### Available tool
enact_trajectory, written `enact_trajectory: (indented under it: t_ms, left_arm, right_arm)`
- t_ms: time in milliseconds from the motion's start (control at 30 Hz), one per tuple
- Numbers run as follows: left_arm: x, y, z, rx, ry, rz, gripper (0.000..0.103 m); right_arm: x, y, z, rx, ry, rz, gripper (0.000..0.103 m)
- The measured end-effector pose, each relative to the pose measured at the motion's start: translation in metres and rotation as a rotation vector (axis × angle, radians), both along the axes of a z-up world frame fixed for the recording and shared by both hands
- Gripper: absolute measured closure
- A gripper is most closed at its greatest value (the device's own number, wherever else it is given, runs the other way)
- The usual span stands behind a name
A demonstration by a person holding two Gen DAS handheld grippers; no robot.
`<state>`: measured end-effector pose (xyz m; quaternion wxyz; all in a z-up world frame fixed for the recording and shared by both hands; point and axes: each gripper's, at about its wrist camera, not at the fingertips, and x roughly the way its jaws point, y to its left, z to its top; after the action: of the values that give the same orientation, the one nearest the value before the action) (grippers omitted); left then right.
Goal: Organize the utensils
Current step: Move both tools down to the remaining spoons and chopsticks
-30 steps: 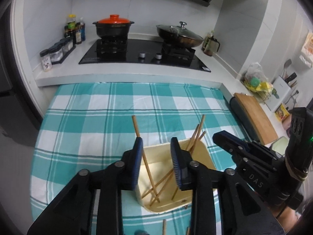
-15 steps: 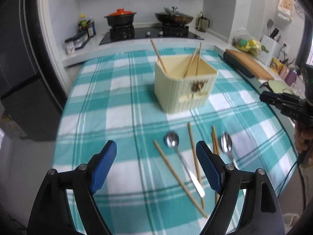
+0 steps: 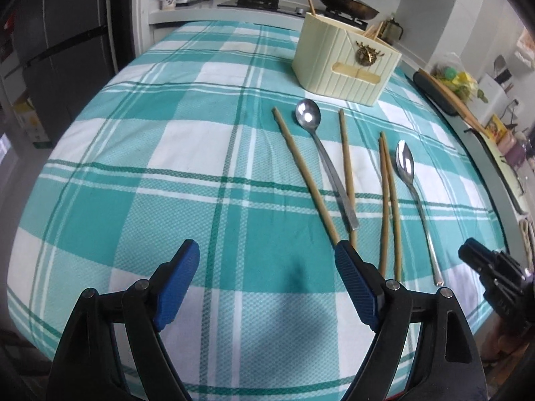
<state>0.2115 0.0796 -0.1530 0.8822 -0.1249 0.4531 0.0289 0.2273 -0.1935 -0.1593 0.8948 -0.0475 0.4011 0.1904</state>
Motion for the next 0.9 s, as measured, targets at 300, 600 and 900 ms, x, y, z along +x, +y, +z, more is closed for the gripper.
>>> enact_trajectory:
  t_ms: [300, 600, 900]
  left_arm:
    - [0.052, -0.015, -0.016, 0.036, 0.014, 0.012, 0.019]
    - [0.065, -0.025, -0.034, 0.183, 0.053, 0.016, 0.017]
    - [0.052, -0.031, -0.030, 0.204, 0.014, -0.012, 0.057]
  right_arm:
    - [0.028, 0.025, -0.010, -0.013, 0.017, 0.021, 0.077]
    - [0.044, 0.042, -0.029, -0.087, 0.066, 0.035, 0.077]
    - [0.048, 0.029, -0.029, -0.091, 0.037, -0.063, 0.095]
